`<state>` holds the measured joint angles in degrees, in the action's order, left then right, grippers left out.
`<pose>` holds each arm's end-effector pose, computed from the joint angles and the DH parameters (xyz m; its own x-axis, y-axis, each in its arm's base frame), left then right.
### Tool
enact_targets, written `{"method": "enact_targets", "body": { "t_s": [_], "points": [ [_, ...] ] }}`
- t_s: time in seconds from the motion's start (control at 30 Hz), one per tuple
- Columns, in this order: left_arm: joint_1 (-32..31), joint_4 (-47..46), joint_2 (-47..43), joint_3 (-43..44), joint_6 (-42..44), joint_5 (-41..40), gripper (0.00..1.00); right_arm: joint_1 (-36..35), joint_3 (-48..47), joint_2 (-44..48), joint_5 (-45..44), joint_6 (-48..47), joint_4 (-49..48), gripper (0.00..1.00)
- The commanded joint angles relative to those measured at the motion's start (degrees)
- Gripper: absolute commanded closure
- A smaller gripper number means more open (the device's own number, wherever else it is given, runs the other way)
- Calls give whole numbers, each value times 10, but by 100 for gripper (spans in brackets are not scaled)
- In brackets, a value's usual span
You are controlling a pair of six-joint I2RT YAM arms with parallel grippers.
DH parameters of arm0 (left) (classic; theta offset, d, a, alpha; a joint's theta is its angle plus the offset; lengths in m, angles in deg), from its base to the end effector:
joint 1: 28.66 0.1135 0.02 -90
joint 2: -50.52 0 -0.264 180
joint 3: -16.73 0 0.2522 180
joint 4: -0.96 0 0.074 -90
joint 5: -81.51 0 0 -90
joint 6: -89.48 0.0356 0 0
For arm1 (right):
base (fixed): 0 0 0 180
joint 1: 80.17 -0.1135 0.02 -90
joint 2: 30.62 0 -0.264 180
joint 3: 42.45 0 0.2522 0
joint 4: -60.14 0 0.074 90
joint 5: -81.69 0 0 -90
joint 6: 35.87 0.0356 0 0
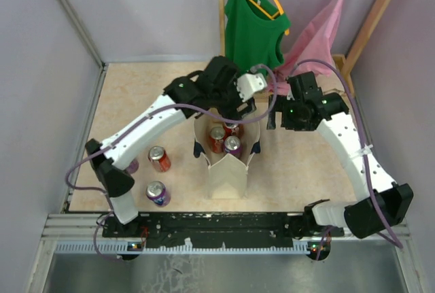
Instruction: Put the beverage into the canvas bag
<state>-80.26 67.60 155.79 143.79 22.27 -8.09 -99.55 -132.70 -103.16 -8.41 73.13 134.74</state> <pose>0.2491 -0.3147 0.3845 -0.0991 0.7486 -0.6555 0.8950 0.3550 0.2701 0.2273 0.0799 0.3503 -0.8549 0.0444 -0.5170 -0.0557 0.9827 0.1765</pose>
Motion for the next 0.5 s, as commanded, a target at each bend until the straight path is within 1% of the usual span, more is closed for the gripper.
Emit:
{"method": "enact_targets", "body": {
  "t_s": [0.0,0.07,0.13,0.23,0.33,0.47],
  "points": [
    [35,-70,-67,-3,4,-1,14,-4,-12,-9,6,-14,-26,1],
    [60,-80,-81,-4,0,-11,13,-4,-15,-14,6,-16,-28,1],
    [99,-108,-96,-14,-19,-24,10,-4,-16,-18,8,-17,-32,1],
    [185,-102,-109,-35,-52,-16,8,-4,-20,-25,12,-18,-37,1],
    [255,-91,-146,-110,-63,10,7,-4,-23,-31,14,-20,-41,1],
    [311,-30,-200,-241,-60,51,6,-4,-21,-36,14,-22,-47,1]
  ]
}}
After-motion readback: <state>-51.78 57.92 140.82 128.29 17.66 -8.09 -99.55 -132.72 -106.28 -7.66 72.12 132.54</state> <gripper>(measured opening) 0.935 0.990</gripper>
